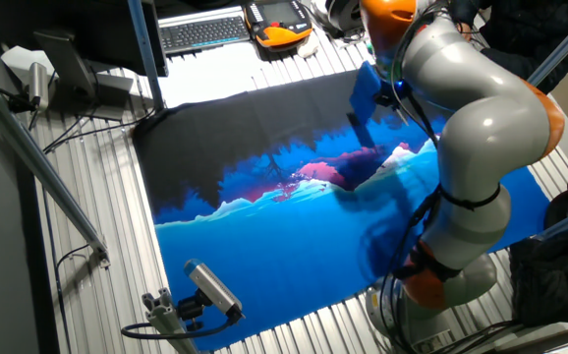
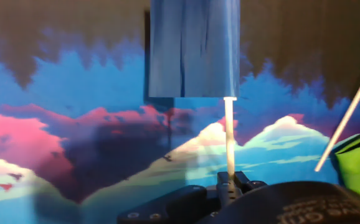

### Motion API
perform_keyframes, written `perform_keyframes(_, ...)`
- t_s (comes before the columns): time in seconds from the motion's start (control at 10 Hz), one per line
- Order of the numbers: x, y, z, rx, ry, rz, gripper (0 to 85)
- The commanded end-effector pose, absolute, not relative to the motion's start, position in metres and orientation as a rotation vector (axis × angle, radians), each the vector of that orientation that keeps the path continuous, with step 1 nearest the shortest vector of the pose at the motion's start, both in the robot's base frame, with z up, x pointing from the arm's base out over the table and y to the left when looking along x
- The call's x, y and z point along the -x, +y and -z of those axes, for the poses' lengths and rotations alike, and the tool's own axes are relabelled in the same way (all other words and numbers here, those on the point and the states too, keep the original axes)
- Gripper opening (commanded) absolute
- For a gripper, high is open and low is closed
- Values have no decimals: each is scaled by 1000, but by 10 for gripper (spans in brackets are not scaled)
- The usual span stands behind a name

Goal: Wave the flag

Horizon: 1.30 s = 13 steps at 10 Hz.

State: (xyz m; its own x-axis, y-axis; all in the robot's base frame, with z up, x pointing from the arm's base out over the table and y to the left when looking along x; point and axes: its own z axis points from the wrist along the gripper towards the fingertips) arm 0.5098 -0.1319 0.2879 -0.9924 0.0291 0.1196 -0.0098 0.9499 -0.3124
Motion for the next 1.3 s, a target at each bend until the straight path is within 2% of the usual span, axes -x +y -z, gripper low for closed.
perform_keyframes(0.0, -509, -134, -288, 177, -2979, -404, 0)
perform_keyframes(0.2, -502, -146, -287, 435, -2946, -218, 0)
perform_keyframes(0.6, -500, -149, -278, 660, -2927, -135, 0)
perform_keyframes(0.9, -514, -124, -277, 289, -2980, -28, 0)
perform_keyframes(1.1, -522, -105, -280, 38, -3010, -73, 0)
perform_keyframes(1.2, -526, -99, -278, -71, -3008, -55, 0)
